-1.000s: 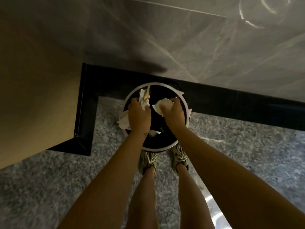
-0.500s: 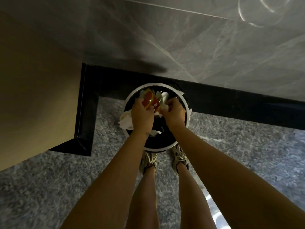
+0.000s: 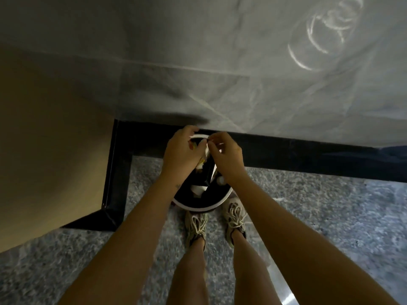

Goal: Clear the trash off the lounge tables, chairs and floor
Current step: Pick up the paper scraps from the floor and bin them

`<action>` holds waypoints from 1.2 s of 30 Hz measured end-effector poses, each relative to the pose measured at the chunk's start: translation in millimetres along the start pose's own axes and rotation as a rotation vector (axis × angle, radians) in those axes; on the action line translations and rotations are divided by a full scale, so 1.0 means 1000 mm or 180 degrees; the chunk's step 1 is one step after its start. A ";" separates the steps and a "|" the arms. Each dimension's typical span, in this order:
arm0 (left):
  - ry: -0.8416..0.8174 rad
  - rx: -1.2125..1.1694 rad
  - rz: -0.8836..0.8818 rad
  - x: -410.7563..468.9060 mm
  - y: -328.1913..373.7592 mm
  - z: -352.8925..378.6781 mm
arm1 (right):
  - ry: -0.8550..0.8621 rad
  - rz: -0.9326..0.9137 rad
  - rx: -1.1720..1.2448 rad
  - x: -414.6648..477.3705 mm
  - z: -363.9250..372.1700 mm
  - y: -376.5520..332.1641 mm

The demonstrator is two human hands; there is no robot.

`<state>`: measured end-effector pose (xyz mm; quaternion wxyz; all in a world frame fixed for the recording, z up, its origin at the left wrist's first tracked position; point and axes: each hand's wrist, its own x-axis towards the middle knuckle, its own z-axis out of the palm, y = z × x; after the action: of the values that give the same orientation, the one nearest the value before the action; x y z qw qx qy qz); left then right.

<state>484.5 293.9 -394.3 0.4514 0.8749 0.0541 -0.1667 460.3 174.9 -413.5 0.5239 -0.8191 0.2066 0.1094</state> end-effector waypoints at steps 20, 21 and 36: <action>-0.1670 0.1190 0.2946 -0.155 0.433 0.035 | 0.2067 -0.0359 0.0176 -0.244 -0.408 -0.126; -0.1796 0.1215 0.3043 -0.170 0.450 0.051 | 0.2226 -0.0291 0.0205 -0.262 -0.427 -0.119; -0.3307 0.1083 0.4430 -0.475 0.649 0.348 | 0.3787 0.0950 -0.0451 -0.577 -0.704 0.059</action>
<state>112.8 -341.3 81.4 0.2817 0.5786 -0.7280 -0.2363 -106.0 -353.9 67.6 0.2423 -0.7348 0.5680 -0.2806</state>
